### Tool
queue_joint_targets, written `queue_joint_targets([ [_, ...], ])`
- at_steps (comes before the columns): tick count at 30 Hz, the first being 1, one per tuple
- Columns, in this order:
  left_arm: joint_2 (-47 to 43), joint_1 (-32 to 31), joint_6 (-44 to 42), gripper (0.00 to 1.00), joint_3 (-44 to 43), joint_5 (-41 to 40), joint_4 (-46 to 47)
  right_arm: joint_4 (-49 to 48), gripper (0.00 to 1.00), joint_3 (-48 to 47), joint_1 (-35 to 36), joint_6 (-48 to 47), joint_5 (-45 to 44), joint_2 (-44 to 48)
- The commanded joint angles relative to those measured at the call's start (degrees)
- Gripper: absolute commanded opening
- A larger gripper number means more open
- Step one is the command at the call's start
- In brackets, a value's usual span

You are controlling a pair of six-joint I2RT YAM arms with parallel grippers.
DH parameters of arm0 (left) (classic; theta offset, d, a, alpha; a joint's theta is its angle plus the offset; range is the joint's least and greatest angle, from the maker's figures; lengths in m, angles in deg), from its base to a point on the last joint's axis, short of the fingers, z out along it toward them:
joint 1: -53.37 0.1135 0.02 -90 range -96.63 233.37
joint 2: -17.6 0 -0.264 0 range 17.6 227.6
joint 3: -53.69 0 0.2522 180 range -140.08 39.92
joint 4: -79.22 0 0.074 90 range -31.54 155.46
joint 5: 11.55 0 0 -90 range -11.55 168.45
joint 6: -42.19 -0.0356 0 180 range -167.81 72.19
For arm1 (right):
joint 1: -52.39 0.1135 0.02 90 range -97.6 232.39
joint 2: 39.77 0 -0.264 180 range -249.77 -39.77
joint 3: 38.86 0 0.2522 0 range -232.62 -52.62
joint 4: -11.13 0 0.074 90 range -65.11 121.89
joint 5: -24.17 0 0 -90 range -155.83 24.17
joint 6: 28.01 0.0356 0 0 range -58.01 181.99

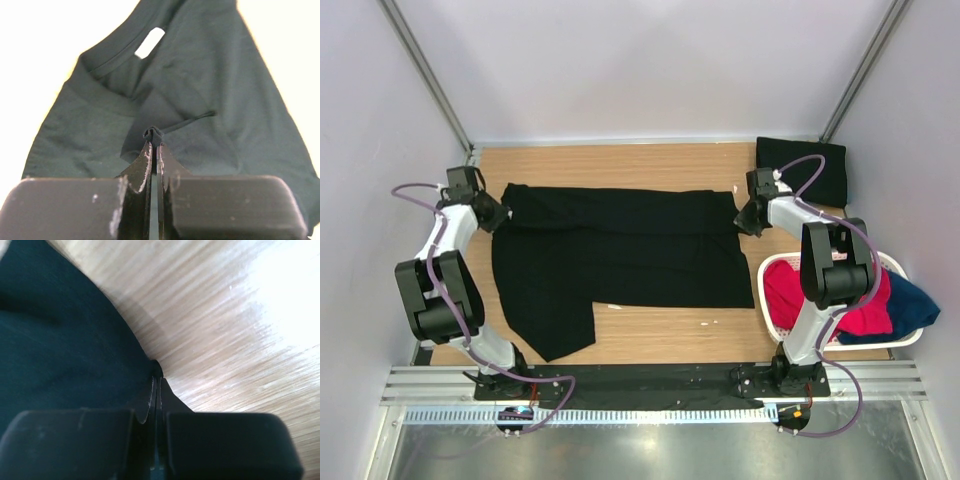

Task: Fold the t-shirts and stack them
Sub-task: Fold the tshirt

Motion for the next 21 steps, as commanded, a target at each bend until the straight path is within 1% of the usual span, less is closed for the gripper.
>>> queue_joint_targets([
  [1, -2.8, 0.0, -2.1, 0.00, -6.6, 2.2, -0.4, 0.0, 0.01, -6.2, 0.0, -2.0, -2.8, 3.3],
  [3, -2.8, 0.0, -2.3, 0.00, -10.4, 2.9, -1.6, 1.1, 0.01, -8.8, 0.0, -3.6, -3.0, 3.6],
  [7, -2.6, 0.0, -1.6, 0.00, -16.6, 3.5, -2.2, 2.4, 0.01, -17.6, -0.4, -5.5, -1.7, 1.8],
  [12, -1.1, 0.0, -1.9, 0.00, -24.7, 2.9, -2.1, 2.8, 0.01, -26.6, -1.5, -6.8, 0.1, -3.9],
  [16, 3.7, 0.0, -4.0, 0.00, -32.0, 3.4, -1.0, 2.8, 0.01, -34.9, -2.5, -7.9, 1.5, -9.4],
  [21, 7.6, -0.4, -6.8, 0.00, -39.5, 4.2, 0.4, 3.2, 0.01, -41.4, -3.3, -8.6, 3.1, -13.9],
])
